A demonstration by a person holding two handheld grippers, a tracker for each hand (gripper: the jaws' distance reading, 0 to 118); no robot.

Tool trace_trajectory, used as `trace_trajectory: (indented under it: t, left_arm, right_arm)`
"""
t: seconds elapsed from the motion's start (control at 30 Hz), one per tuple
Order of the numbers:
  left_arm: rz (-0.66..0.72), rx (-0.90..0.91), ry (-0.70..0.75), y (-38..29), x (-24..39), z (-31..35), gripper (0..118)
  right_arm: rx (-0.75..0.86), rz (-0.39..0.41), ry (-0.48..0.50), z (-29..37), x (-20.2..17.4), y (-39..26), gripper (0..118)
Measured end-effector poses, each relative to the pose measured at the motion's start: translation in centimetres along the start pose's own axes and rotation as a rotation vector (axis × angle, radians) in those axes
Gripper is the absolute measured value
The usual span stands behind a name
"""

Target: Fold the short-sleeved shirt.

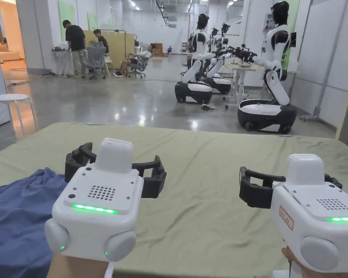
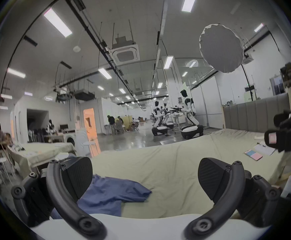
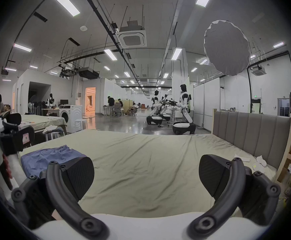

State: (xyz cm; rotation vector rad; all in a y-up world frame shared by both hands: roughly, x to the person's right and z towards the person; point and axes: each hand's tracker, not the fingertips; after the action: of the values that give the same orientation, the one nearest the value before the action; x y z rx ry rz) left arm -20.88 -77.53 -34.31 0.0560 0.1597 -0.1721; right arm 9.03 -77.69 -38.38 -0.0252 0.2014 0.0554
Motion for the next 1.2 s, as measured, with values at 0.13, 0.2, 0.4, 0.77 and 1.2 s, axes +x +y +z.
trace_trajectory:
  t: [0.13,0.2,0.4,0.77,1.2]
  left_arm:
    - [0.173,-0.043,-0.006,0.1,-1.2,-0.2,118]
    - [0.17,-0.042,0.005,0.1,-1.4,-0.2,118]
    - [0.175,-0.046,-0.016,0.1,-1.2,0.2,118]
    - [0.15,-0.029,-0.01,0.1,-0.4,0.6,118]
    - [0.15,-0.008,0.02,-0.1,-0.3,1.2,118]
  right_arm:
    - [-0.014,-0.004,-0.006,0.0,-0.1,-0.3,118]
    - [-0.014,-0.009,-0.007,0.0,-0.2,-0.4,118]
    - [-0.024,-0.026,-0.016,-0.1,-0.2,-0.2,118]
    - [-0.038,-0.026,-0.026,0.5,0.3,-0.9,118]
    - [-0.033,-0.034,-0.017,1.0,0.2,-0.7,118]
